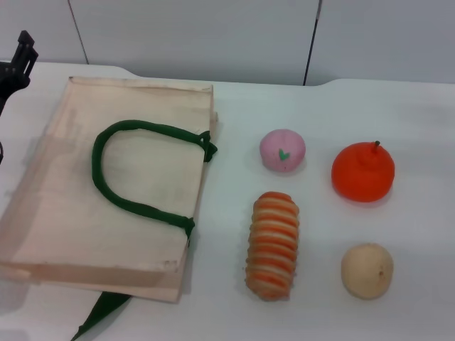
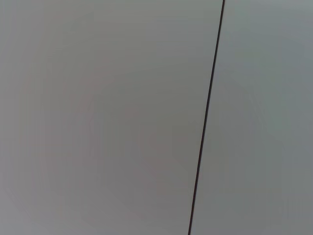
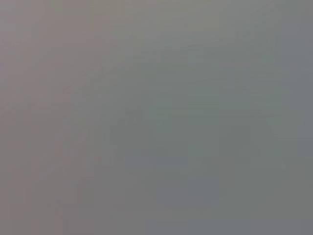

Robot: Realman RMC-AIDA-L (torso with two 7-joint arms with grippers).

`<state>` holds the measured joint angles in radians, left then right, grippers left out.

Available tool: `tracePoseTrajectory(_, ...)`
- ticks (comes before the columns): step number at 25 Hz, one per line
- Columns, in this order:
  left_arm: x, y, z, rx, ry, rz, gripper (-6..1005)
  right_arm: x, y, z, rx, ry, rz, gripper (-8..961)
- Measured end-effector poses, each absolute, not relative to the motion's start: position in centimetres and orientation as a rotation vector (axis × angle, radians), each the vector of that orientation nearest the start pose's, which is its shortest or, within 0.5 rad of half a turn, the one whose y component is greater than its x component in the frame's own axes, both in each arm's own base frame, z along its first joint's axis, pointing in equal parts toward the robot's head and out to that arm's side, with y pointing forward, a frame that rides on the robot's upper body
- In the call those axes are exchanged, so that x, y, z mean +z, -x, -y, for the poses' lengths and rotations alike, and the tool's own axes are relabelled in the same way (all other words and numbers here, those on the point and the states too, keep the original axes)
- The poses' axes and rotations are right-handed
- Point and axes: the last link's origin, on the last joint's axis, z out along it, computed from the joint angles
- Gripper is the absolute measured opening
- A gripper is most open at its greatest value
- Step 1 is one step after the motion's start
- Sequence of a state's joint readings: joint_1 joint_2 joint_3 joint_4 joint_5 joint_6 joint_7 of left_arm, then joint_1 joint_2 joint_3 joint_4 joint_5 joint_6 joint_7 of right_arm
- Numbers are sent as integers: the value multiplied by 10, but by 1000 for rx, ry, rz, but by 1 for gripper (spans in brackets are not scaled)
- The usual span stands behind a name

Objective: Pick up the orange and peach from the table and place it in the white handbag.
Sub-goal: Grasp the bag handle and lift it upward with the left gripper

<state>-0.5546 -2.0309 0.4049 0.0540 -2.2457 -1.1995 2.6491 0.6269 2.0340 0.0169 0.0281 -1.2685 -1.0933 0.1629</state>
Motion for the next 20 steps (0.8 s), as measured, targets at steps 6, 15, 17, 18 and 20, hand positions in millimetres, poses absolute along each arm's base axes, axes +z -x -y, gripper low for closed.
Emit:
tracePoseTrajectory(6,57,339,-368,-886,1405,636,699,31,-326,-387,635,1487,-527,877)
tracePoseTrajectory(15,57,339,-369,-883,1406,638,698,31,-326,-387,635,1485,-526,877)
tracePoseTrajectory(17,56,338,-369,-884,1408,639,698,32,-326,-387,636,1484,-527,877)
tracePoseTrajectory(18,56,338,-369,-885,1411,639,698,32,-326,-388,638,1484,-529,877)
tracePoseTrajectory(20,55,337,-370,-884,1425,639,697,32,-325,-389,644,1486,-532,877)
